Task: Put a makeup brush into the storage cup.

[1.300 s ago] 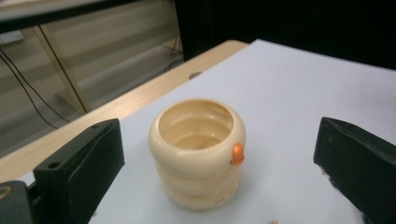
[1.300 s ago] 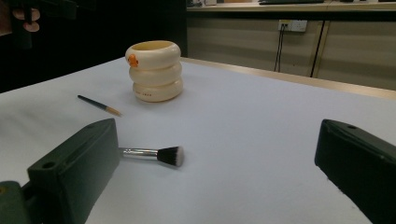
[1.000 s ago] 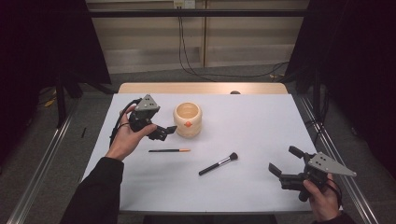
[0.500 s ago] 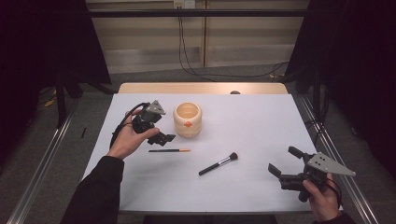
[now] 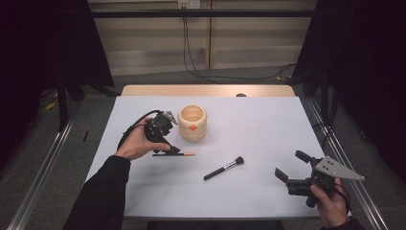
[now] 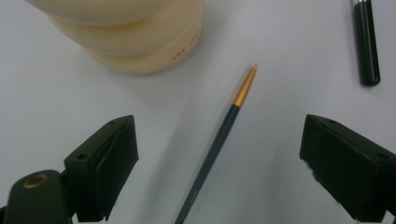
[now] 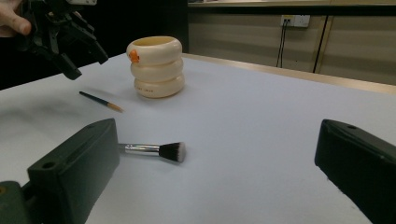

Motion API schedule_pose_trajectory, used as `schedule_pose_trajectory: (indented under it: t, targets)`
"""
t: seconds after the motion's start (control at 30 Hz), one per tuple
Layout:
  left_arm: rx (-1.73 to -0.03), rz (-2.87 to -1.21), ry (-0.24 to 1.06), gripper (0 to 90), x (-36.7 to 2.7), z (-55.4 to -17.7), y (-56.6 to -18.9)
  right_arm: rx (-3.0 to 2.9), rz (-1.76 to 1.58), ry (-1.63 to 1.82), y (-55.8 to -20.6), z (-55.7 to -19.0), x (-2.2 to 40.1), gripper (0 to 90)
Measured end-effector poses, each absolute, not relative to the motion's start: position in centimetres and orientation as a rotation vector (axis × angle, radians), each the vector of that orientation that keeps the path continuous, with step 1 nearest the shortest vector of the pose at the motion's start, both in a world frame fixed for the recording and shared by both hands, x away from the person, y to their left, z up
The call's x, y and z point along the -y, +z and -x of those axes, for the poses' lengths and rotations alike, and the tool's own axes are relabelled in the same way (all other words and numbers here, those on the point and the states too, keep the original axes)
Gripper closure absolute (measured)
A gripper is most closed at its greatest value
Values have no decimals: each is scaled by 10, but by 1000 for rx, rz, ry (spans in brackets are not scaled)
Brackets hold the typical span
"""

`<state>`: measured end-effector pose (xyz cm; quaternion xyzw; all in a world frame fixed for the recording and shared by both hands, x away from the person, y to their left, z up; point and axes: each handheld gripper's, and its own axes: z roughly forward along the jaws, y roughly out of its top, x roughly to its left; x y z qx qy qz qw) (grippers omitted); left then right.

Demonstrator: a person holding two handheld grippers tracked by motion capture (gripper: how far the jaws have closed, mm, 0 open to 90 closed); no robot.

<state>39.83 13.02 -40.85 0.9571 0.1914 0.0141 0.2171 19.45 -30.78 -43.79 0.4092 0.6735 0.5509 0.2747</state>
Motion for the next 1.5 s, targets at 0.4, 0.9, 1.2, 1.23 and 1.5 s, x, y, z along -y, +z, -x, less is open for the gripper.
schedule_pose_trajectory:
  t: [0.4,0.9,1.2,1.23,1.5]
  targets:
    - [-451,-2767,16,240,-128,-396,-423,-1812,-1101,1481,-438,-194,308,0]
    - [-356,-2867,7,601,-127,-398,-434,-1812,-1103,1479,-438,-194,308,0]
    - [-346,-2903,-11,683,-121,-400,-444,-1820,-1105,1479,-438,-194,308,0]
    - [-347,-2902,-12,699,-121,-400,-444,-1823,-1106,1481,-438,-194,307,0]
    - [-352,-2899,-66,781,-120,-400,-445,-1824,-1095,1477,-438,-194,307,0]
